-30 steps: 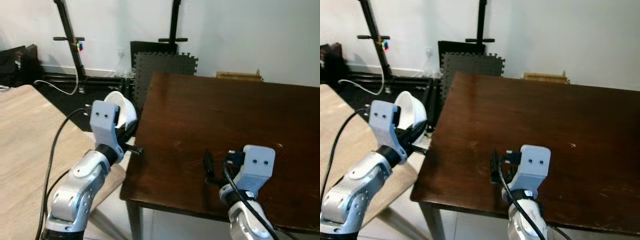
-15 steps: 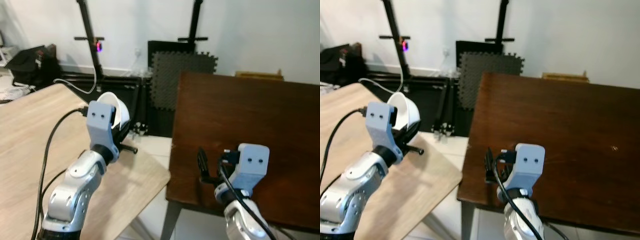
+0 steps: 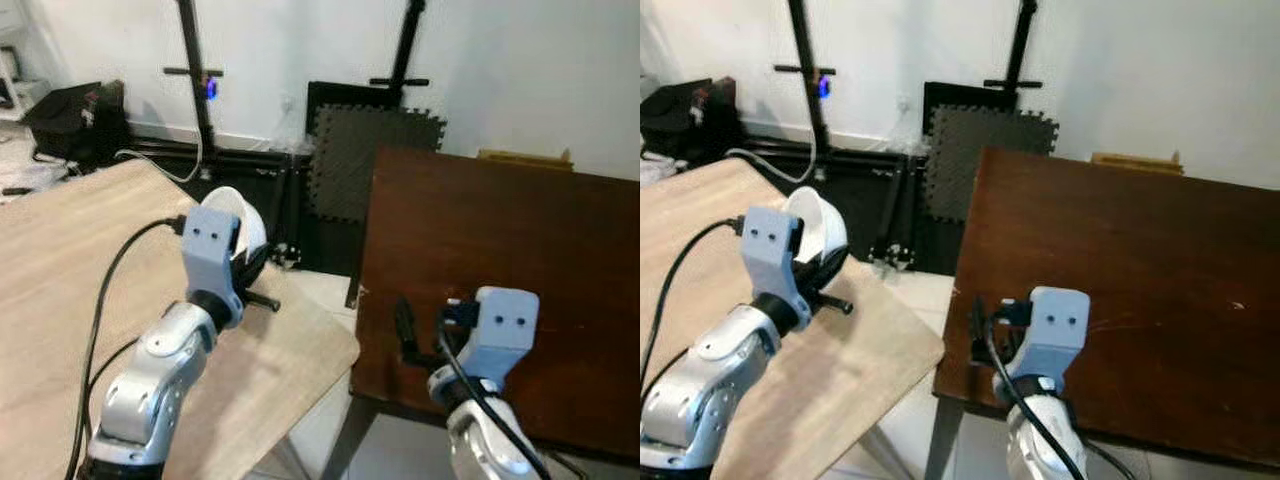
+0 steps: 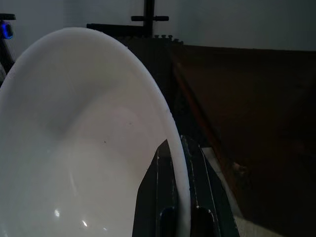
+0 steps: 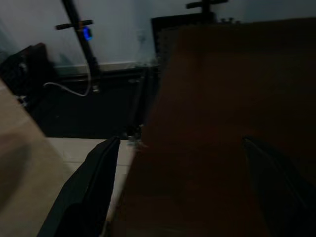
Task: Setting the table
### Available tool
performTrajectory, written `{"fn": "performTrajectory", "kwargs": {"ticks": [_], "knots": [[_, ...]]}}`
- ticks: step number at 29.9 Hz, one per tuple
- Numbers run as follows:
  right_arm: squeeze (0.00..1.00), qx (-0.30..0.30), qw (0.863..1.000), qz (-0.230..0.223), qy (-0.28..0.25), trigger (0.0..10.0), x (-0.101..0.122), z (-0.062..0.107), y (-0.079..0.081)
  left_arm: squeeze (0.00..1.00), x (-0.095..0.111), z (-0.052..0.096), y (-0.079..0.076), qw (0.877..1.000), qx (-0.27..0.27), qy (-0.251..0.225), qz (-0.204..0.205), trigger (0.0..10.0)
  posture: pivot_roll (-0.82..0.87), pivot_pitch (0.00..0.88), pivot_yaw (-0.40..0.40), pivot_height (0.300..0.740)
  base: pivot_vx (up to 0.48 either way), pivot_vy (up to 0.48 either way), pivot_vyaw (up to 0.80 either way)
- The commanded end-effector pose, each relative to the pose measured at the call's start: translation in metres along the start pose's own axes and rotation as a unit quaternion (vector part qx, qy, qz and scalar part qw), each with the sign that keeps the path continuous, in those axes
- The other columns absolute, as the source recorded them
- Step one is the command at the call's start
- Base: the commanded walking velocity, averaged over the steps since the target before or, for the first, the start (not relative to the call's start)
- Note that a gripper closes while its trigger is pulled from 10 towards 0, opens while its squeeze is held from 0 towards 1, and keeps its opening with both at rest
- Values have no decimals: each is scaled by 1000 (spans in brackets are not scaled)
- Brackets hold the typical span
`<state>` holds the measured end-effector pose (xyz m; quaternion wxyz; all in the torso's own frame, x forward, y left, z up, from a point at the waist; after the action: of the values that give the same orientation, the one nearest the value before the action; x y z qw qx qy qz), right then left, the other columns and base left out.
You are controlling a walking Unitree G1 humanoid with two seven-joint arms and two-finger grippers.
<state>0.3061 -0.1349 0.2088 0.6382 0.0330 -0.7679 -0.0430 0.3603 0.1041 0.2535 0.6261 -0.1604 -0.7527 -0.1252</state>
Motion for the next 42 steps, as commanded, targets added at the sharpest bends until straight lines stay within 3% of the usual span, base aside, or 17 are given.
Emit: {"fn": "performTrajectory", "kwargs": {"ticks": [1, 9, 33, 42], "knots": [[0, -10, 1000, 1, 10, 10000, -5, 2, -6, 0, -2, 0, -7, 1000, -10, -1, 1, 10000, -5, 120, 34, 740, 0, -244, -800], [0, -9, 1000, 6, 11, 10000, -5, 2, -6, 0, -1, 0, -5, 1000, -3, -5, 14, 10000, -5, 121, 32, 740, 0, -30, -800], [0, -10, 1000, 13, 10, 10000, -5, 1, -7, 0, -3, -2, -5, 1000, -1, -4, 12, 10000, -6, 119, 31, 740, 0, 0, 0], [0, -9, 1000, 13, 10, 10000, -5, 2, -7, 0, -3, -1, -6, 1000, 2, -4, 13, 10000, -8, 121, 31, 740, 0, -435, 0]]}}
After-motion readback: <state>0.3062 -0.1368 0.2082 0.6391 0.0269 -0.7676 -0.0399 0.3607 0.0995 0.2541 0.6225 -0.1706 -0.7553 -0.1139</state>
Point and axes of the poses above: a point about 5 cm out from each wrist's last joint towards the gripper, its own z axis pointing back from the gripper into the wrist, its own x axis along the axis of the wrist's last joint, y = z × x, the point moved 5 cm from there along -z, pointing out of the wrist towards the gripper, and after that the axes turned 2 degrees about z, right-handed, at the moved point
